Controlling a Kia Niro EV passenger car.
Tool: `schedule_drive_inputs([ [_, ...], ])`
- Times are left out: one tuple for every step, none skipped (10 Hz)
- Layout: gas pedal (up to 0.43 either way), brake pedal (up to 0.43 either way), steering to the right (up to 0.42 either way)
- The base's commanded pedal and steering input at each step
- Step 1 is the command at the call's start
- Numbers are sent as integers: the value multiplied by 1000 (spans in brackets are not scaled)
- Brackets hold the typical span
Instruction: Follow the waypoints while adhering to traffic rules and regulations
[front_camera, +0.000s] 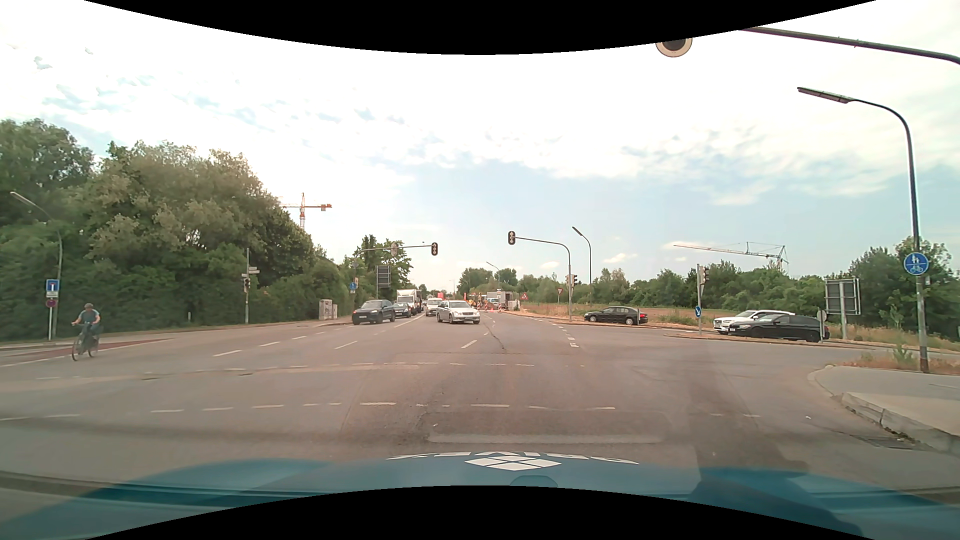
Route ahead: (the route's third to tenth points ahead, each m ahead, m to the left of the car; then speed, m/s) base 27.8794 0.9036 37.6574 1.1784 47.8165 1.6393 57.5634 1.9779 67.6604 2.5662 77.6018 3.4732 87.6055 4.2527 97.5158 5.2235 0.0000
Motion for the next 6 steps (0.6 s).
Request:
schedule_drive_inputs([
  [0, 262, 14],
  [0, 268, 14],
  [0, 268, 14],
  [0, 268, 14],
  [0, 274, 13],
  [0, 274, 13],
])
